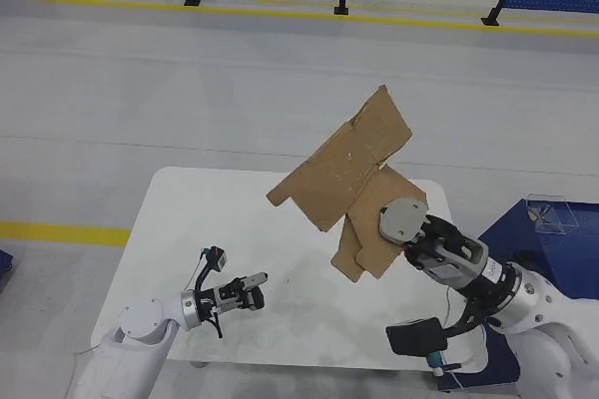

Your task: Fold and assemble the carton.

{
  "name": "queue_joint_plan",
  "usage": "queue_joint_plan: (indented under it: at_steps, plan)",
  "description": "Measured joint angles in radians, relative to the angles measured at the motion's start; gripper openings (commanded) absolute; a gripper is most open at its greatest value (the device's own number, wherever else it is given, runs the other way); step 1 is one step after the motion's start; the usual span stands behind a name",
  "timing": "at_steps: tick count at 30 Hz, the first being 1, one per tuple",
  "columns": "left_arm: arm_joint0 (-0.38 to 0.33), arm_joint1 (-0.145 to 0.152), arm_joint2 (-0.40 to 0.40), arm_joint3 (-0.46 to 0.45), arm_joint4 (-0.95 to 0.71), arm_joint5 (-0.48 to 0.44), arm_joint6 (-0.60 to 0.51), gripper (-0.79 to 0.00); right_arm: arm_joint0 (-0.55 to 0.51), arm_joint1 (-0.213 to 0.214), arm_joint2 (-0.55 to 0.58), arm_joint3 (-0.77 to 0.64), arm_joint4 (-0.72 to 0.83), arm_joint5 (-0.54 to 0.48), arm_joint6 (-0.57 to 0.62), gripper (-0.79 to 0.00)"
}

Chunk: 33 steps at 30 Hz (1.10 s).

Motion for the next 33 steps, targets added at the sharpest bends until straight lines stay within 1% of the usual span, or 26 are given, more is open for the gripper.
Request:
queue_joint_plan:
  at_steps: [1, 2, 4, 5, 8, 10, 13, 16, 17, 19, 20, 21, 22, 23, 25, 26, 28, 29, 33]
  plan:
    - [0.0, 0.0, 0.0, 0.0, 0.0, 0.0, 0.0, 0.0, -0.037, 0.001, -0.012, 0.0, -0.071, 0.081, -0.014, -0.785]
    - [0.0, 0.0, 0.0, 0.0, 0.0, 0.0, 0.0, 0.0, -0.082, 0.002, -0.028, 0.0, -0.164, 0.184, -0.012, -0.785]
    - [0.0, 0.0, 0.0, 0.0, 0.0, 0.0, 0.0, 0.0, -0.141, 0.002, -0.057, 0.0, -0.292, 0.32, 0.016, -0.785]
    - [0.0, 0.0, 0.0, 0.0, 0.0, 0.0, 0.0, 0.0, -0.177, 0.0, -0.079, 0.0, -0.364, 0.393, 0.049, -0.785]
    - [0.0, 0.0, 0.0, 0.0, 0.0, 0.0, 0.0, 0.0, -0.243, -0.001, -0.122, 0.0, -0.452, 0.509, 0.116, -0.785]
    - [0.0, 0.0, 0.0, 0.0, 0.0, 0.0, 0.0, 0.0, -0.27, -0.001, -0.148, 0.0, -0.433, 0.508, 0.134, -0.785]
    - [0.0, 0.0, 0.0, 0.0, 0.0, 0.0, 0.0, 0.0, -0.261, -0.004, -0.154, 0.0, -0.266, 0.399, 0.139, -0.785]
    - [0.0, 0.0, 0.0, 0.0, 0.0, 0.0, 0.0, 0.0, -0.199, 0.001, -0.09, 0.0, -0.043, 0.198, 0.078, -0.785]
    - [0.0, 0.0, 0.0, 0.0, 0.0, 0.0, 0.0, 0.0, -0.172, 0.004, -0.06, 0.0, 0.068, 0.092, 0.038, -0.785]
    - [0.0, 0.0, 0.0, 0.0, 0.0, 0.0, 0.0, 0.0, -0.131, 0.009, -0.004, 0.0, 0.25, -0.087, -0.008, -0.785]
    - [0.0, 0.0, 0.0, 0.0, 0.0, 0.0, 0.0, 0.0, -0.11, 0.013, 0.033, 0.0, 0.374, -0.215, -0.026, -0.785]
    - [0.0, 0.0, 0.0, 0.0, 0.0, 0.0, 0.0, 0.0, -0.102, 0.014, 0.06, 0.0, 0.472, -0.313, -0.028, -0.785]
    - [0.0, 0.0, 0.0, 0.0, 0.0, 0.0, 0.0, 0.0, -0.1, 0.016, 0.087, 0.0, 0.567, -0.405, -0.015, -0.785]
    - [0.0, 0.0, 0.0, 0.0, 0.0, 0.0, 0.0, 0.0, -0.109, 0.016, 0.119, 0.0, 0.696, -0.515, 0.027, -0.785]
    - [0.0, 0.0, 0.0, 0.0, 0.0, 0.0, 0.0, 0.0, -0.138, 0.016, 0.144, 0.015, 0.902, -0.642, 0.103, -0.785]
    - [0.0, 0.0, 0.0, 0.0, 0.0, 0.0, 0.0, 0.0, -0.16, 0.02, 0.133, 0.041, 1.036, -0.688, 0.156, -0.785]
    - [0.0, 0.0, 0.0, 0.0, 0.0, 0.0, 0.0, 0.0, -0.182, 0.036, 0.08, 0.087, 1.233, -0.702, 0.246, -0.785]
    - [0.0, 0.0, 0.0, 0.0, 0.0, 0.0, 0.0, 0.0, -0.18, 0.052, 0.035, 0.124, 1.362, -0.699, 0.319, -0.785]
    - [0.0, 0.0, 0.0, 0.0, 0.0, 0.0, 0.0, 0.0, -0.107, 0.105, -0.092, 0.273, 1.765, -0.695, 0.57, -0.785]
